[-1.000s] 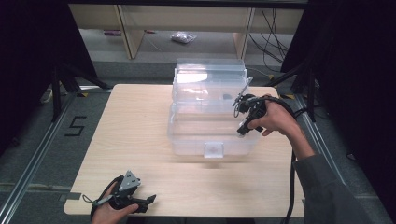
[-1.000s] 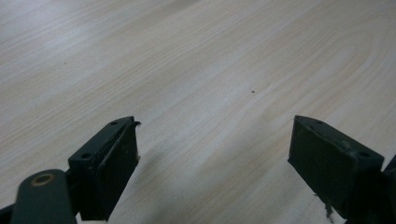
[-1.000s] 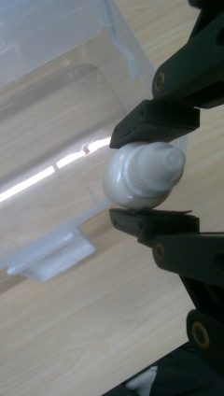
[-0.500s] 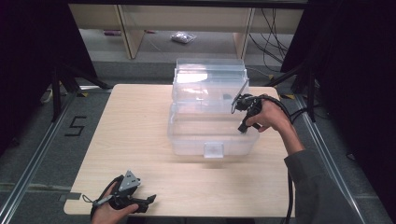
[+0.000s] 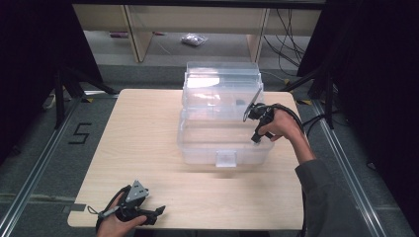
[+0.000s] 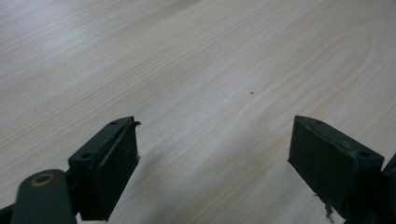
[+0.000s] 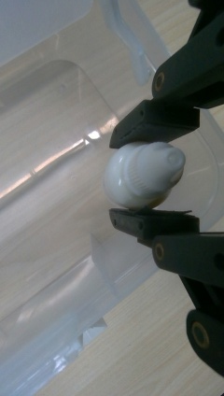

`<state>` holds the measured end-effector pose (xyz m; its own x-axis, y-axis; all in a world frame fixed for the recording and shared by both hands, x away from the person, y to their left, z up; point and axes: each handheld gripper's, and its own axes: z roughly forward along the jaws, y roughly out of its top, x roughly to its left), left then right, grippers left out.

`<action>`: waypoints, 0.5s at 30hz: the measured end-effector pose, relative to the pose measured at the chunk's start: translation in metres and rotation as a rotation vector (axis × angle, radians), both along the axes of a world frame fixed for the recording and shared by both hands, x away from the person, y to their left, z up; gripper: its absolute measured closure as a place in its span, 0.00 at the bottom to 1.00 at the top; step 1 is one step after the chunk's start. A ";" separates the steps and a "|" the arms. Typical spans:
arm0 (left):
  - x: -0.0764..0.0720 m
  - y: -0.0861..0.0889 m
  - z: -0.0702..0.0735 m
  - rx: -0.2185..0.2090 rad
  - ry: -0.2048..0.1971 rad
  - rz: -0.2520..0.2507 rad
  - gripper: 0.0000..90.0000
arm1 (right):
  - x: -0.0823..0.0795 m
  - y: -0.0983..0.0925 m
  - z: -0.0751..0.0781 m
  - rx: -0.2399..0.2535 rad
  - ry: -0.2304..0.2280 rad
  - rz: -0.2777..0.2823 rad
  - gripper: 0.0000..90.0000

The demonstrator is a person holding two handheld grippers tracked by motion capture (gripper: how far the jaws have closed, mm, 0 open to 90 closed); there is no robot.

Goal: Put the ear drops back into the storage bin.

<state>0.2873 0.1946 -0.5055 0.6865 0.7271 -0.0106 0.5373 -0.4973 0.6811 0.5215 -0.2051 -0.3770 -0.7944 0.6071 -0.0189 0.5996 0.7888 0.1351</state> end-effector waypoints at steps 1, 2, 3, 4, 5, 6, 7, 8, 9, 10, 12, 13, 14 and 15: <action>0.000 0.001 0.000 0.014 0.000 -0.006 0.17 | -0.001 0.001 -0.002 -0.009 0.011 -0.023 0.67; 0.000 0.000 0.000 0.003 -0.002 0.002 0.17 | 0.000 0.000 -0.004 -0.003 0.015 -0.021 0.67; 0.000 0.000 0.000 0.003 -0.002 0.002 0.17 | 0.000 0.000 -0.004 -0.003 0.015 -0.021 0.67; -0.001 -0.003 -0.002 -0.041 -0.014 0.040 0.17 | 0.002 -0.001 -0.009 -0.010 0.025 -0.045 0.67; -0.001 -0.003 -0.002 -0.042 -0.012 0.037 0.17 | 0.006 -0.004 -0.012 -0.019 0.004 -0.006 0.67; -0.001 -0.003 -0.002 -0.044 -0.009 0.033 0.17 | 0.005 -0.003 -0.013 -0.016 0.018 -0.041 0.67; -0.001 -0.003 -0.002 -0.038 -0.008 0.032 0.17 | 0.004 -0.002 -0.014 -0.013 0.033 -0.059 0.67; 0.000 -0.003 -0.002 -0.038 -0.010 0.033 0.17 | 0.005 -0.003 -0.015 -0.020 0.028 -0.043 0.67; 0.000 -0.003 -0.002 -0.038 -0.010 0.033 0.17 | 0.007 -0.004 -0.017 -0.022 0.018 -0.027 0.67; -0.001 -0.003 -0.002 -0.037 -0.008 0.032 0.17 | 0.006 -0.002 -0.017 -0.028 0.032 -0.065 0.67; 0.000 -0.003 -0.002 -0.037 -0.010 0.035 0.17 | 0.007 -0.001 -0.019 -0.021 0.035 -0.072 0.67; 0.000 -0.003 -0.002 -0.033 -0.008 0.033 0.17 | 0.008 -0.002 -0.020 -0.021 0.029 -0.065 0.67; 0.000 -0.003 -0.002 -0.041 -0.011 0.034 0.17 | 0.010 -0.003 -0.021 -0.023 0.031 -0.052 0.67; 0.000 -0.003 -0.002 -0.041 -0.011 0.034 0.17 | 0.010 -0.003 -0.021 -0.023 0.031 -0.052 0.67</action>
<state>0.2870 0.1915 -0.5072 0.6613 0.7494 -0.0330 0.5459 -0.4505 0.7064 0.5311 -0.2078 -0.3981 -0.7621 0.6475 -0.0089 0.6437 0.7590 0.0983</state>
